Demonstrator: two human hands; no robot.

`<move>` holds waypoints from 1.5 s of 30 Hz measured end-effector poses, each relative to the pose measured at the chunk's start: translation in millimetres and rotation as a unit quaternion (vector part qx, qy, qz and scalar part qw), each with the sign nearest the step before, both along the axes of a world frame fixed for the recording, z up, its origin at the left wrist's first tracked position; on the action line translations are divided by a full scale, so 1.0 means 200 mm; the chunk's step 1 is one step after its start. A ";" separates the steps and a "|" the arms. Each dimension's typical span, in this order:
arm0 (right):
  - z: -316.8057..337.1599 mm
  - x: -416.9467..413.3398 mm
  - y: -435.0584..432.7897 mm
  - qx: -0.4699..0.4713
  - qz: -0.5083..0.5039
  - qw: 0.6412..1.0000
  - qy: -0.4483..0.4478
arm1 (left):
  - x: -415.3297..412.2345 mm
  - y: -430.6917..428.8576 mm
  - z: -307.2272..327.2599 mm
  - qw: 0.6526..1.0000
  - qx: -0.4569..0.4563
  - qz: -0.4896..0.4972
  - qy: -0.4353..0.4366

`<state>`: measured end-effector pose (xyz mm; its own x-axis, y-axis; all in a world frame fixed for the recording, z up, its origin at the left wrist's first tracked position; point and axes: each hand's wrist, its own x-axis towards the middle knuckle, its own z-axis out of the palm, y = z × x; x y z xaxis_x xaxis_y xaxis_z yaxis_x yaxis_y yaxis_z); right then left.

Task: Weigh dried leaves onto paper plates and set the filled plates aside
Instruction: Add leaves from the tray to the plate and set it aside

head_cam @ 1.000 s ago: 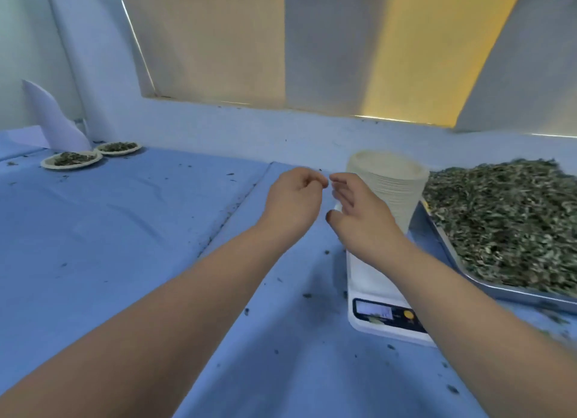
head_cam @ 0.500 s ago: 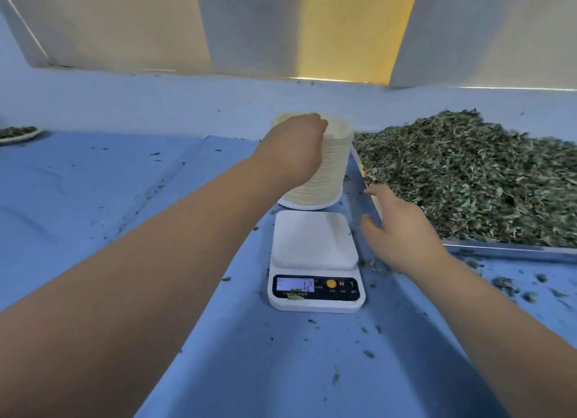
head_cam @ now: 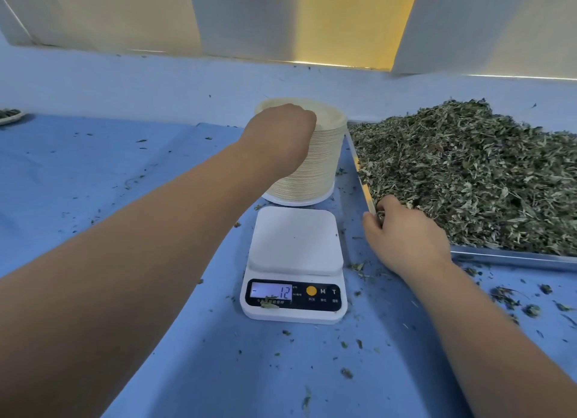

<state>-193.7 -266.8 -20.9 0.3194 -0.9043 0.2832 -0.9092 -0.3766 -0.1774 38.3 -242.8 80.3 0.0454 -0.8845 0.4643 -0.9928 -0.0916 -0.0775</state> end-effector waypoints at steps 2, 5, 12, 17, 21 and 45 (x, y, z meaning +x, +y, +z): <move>-0.01 0.00 0.00 -0.004 0.003 1.000 0.003 | -0.01 0.00 0.01 1.000 0.009 0.007 -0.015; -0.01 0.00 0.00 -0.010 0.004 1.000 0.006 | -0.02 0.01 0.01 0.999 0.013 0.014 -0.047; -0.03 0.00 -0.01 -0.031 -0.002 0.999 0.008 | -0.01 0.02 0.02 0.998 0.007 0.015 -0.058; -0.05 0.00 -0.02 -0.042 -0.008 0.999 0.003 | -0.03 0.01 0.02 0.997 0.009 0.014 -0.072; -0.06 0.00 -0.02 -0.048 -0.008 0.999 0.000 | -0.03 0.00 0.04 0.993 0.020 0.019 -0.118; -0.07 0.02 -0.02 -0.065 -0.015 0.998 0.009 | -0.09 0.05 0.13 0.967 0.039 -0.030 -0.252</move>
<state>-190.0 -270.9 -35.1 0.2983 -0.8697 0.3932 -0.9230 -0.3678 -0.1133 20.1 -233.5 105.3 -0.2204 -0.9121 0.3456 -0.8310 -0.0099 -0.5561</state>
